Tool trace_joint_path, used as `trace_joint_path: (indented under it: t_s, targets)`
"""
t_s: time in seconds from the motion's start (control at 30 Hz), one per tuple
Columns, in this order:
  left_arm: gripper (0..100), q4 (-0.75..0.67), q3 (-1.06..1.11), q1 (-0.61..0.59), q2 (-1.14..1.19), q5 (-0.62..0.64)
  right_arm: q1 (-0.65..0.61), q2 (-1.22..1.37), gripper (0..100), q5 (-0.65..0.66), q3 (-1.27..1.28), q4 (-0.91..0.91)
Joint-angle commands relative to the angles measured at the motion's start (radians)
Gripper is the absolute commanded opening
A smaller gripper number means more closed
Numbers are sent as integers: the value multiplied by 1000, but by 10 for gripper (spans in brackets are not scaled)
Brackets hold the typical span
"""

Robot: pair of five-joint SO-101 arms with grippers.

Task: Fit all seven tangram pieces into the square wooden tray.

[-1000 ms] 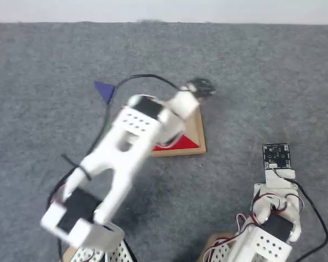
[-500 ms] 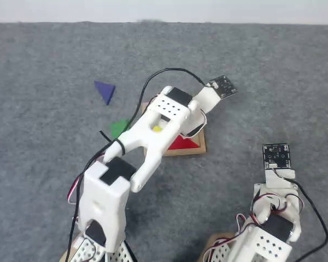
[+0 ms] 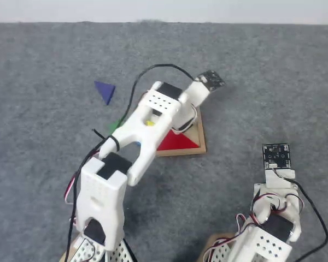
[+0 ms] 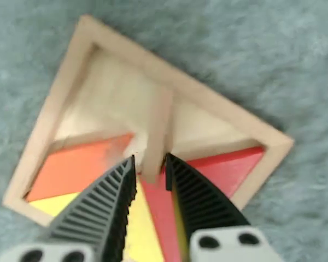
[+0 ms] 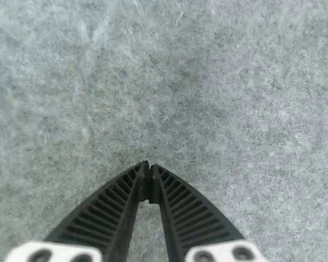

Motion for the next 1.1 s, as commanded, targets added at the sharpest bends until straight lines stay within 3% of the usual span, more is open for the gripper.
trace_joint_path:
  t_s: [0.0,0.43,0.73,1.07]
  targets:
    - [92,-3,-58,-31,-12,-15,-10,-13,9,12,17,7]
    - [92,-34,-90,-35,-94,-14,-10,-13,9,12,17,5]
    - [93,-210,-101,-25,-15,68,-10,-13,9,12,17,5]
    - [91,-117,-173,26,115,60,-10,-13,9,12,17,4]
